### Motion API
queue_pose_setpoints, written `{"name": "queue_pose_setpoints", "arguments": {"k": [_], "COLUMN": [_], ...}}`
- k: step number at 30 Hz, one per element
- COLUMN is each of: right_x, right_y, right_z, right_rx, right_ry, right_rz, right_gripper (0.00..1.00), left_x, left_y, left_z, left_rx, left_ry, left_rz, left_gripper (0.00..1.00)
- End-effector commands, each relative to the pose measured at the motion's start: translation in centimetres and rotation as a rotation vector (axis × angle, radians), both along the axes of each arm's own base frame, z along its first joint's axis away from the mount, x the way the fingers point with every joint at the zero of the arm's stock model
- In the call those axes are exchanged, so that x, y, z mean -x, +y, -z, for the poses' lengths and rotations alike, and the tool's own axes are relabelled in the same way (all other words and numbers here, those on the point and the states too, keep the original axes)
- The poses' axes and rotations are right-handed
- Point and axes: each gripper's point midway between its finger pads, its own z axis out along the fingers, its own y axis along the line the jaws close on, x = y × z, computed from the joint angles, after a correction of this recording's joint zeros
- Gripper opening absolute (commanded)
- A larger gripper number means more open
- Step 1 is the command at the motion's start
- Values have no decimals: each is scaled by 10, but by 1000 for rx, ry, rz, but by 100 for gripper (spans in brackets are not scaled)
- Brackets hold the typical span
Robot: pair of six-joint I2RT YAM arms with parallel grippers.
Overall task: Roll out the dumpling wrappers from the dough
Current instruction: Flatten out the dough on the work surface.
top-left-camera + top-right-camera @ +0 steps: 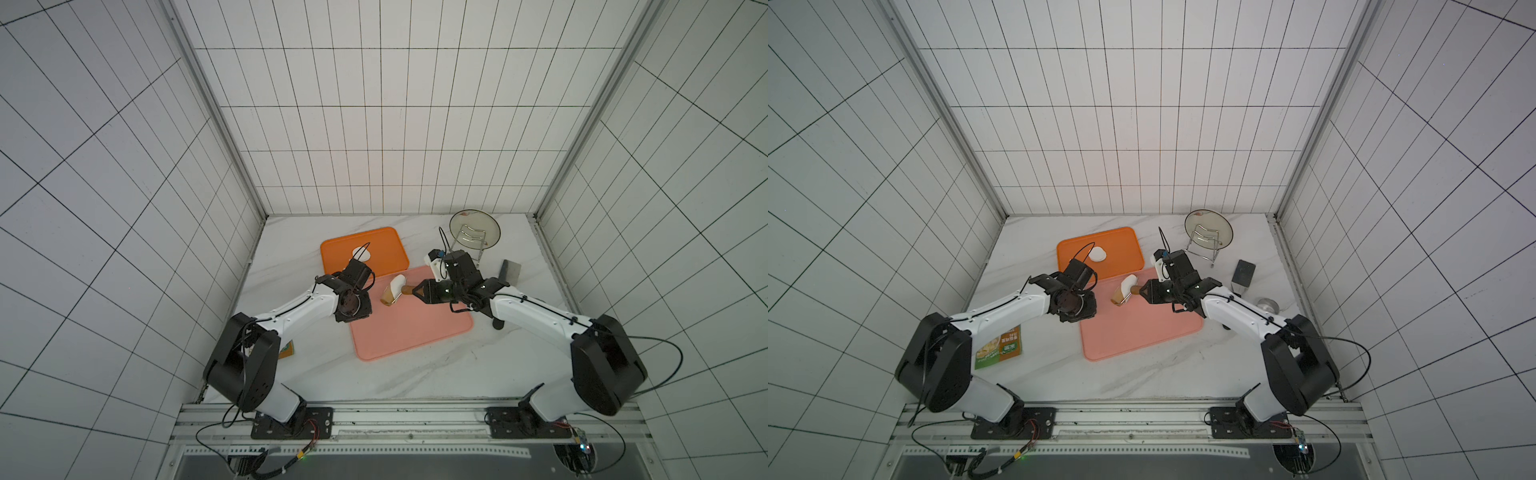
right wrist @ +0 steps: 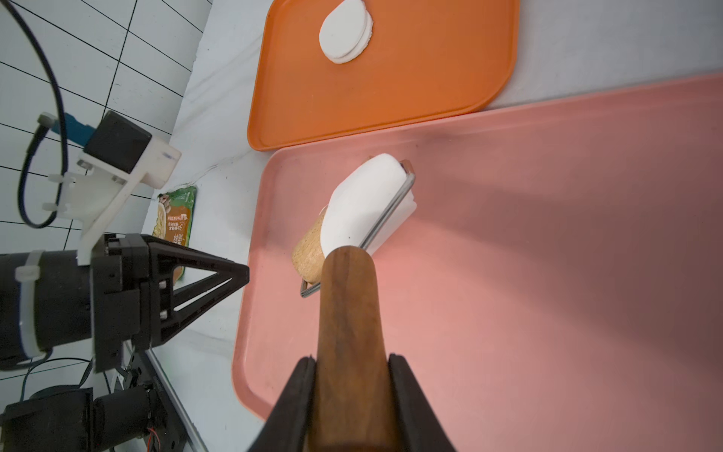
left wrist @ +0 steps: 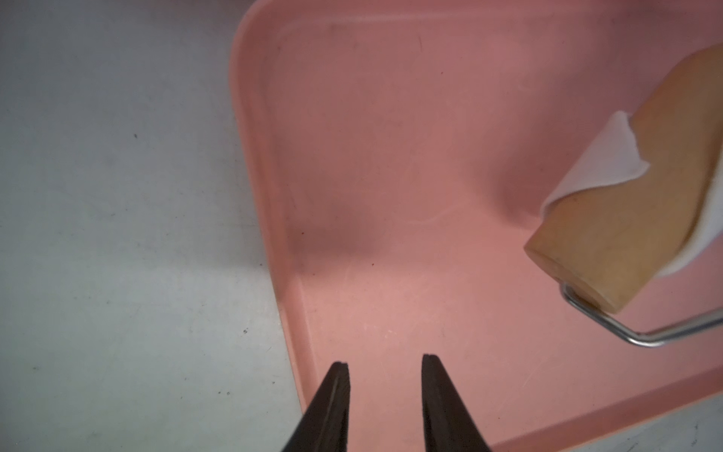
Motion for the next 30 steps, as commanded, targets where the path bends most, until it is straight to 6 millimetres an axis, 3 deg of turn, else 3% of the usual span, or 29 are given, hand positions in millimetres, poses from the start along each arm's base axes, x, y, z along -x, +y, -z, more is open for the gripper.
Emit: {"name": "queue_pose_setpoints", "arguments": {"k": [1,4,7,12,18,24,27,30], "right_x": [-2,7,17,31,23,21,22,25], "right_y": [15,-6,-38,-78,-65,-49,-50,-60], "right_z": [-3,15,29,29,23,-2,-17,-17], "right_rx": [-54,19,74,141,133,103,114,172], "right_ry": [-23,8,55,53,69,27,2,22], "right_rz": [-35,-16,33,88,69,39,32,42], "right_gripper": [0,0,0,0,0,0,0,0], "left_x": [-10,-10,-9,-10,-13,-13,-12,-12], "left_y": [-4,-1,0,1,-3,-3,-3,-5], "left_z": [-7,-7,-5,-5,-3,-8,-7,-7], "left_rx": [11,10,14,16,26,25,25,26], "left_ry": [-34,-34,-31,-32,-24,-32,-30,-30], "left_rz": [8,2,-2,-5,4,9,7,8], "left_gripper": [32,32,32,32,32,32,32,32]}}
